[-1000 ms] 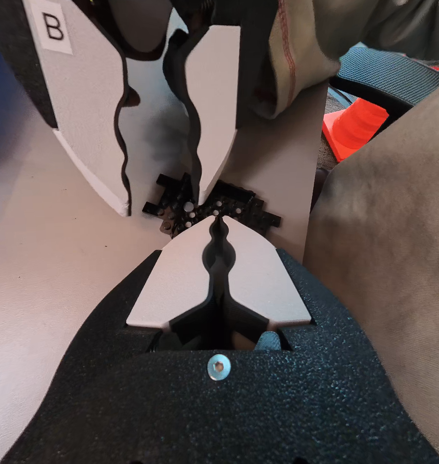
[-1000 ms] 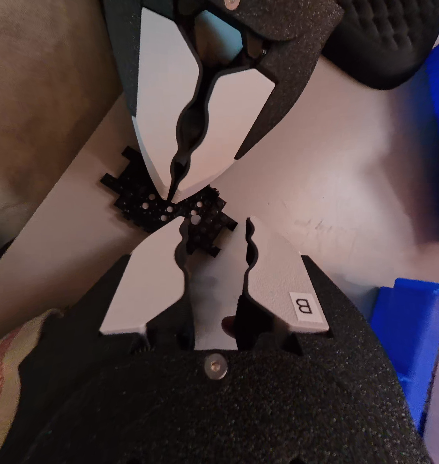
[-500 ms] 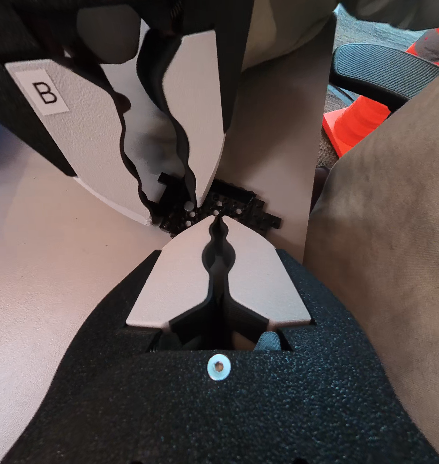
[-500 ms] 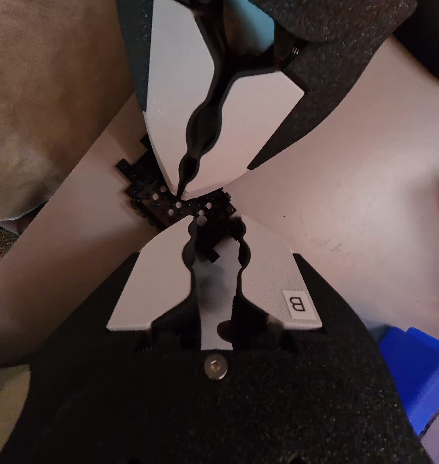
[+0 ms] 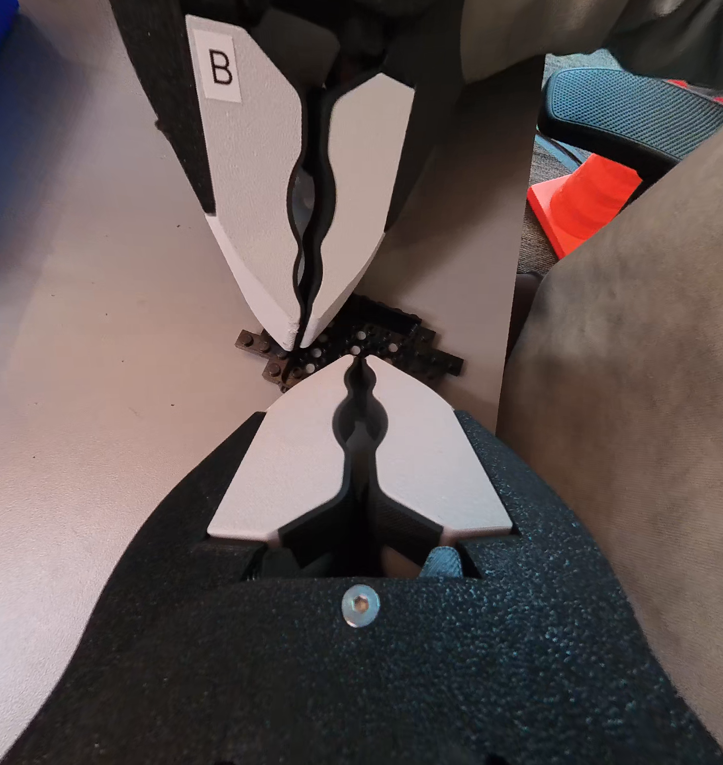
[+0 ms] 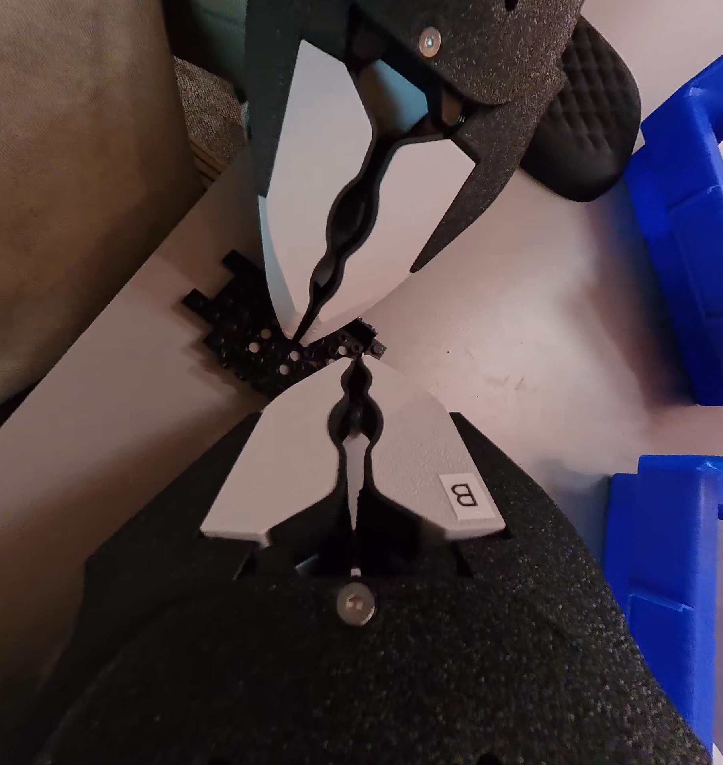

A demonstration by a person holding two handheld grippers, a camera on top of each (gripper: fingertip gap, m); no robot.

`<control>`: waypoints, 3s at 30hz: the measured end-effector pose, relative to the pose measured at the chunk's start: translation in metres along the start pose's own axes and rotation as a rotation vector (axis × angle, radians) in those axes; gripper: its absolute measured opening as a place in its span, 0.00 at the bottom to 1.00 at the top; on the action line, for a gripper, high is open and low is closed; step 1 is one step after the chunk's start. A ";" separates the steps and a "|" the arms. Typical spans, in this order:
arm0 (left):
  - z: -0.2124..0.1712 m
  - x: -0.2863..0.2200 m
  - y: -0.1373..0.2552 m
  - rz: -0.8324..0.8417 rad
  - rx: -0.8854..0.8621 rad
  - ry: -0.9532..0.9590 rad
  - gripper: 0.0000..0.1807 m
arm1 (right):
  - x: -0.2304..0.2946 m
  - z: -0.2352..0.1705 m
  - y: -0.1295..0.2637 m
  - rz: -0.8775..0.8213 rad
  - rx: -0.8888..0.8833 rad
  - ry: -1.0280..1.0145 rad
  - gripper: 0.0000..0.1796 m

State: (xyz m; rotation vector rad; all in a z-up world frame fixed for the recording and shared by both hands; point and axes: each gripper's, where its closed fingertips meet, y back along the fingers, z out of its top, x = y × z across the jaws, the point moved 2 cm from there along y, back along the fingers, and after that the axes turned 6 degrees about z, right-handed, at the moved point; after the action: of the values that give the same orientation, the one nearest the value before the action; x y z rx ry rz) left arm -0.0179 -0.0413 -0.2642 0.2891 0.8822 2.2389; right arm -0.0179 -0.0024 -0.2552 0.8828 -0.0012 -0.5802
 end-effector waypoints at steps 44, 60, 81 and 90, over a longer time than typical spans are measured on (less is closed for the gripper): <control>-0.011 0.021 0.034 0.344 -0.050 -0.007 0.11 | 0.024 -0.001 0.022 -0.149 0.019 -0.993 0.13; -0.009 0.021 0.026 0.322 -0.069 0.099 0.09 | -0.005 -0.015 0.009 -0.370 0.074 -0.986 0.06; 0.018 0.054 0.033 0.123 -0.294 0.433 0.05 | -0.042 0.021 0.038 -0.479 -0.084 -0.398 0.07; 0.018 0.061 0.039 0.334 -0.271 0.270 0.05 | -0.004 -0.008 0.042 -0.446 -0.083 -0.669 0.06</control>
State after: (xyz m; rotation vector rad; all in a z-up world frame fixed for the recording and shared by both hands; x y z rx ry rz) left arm -0.0752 -0.0107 -0.2279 0.0057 0.6896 2.7209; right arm 0.0001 0.0260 -0.2292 0.5734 -0.3915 -1.2654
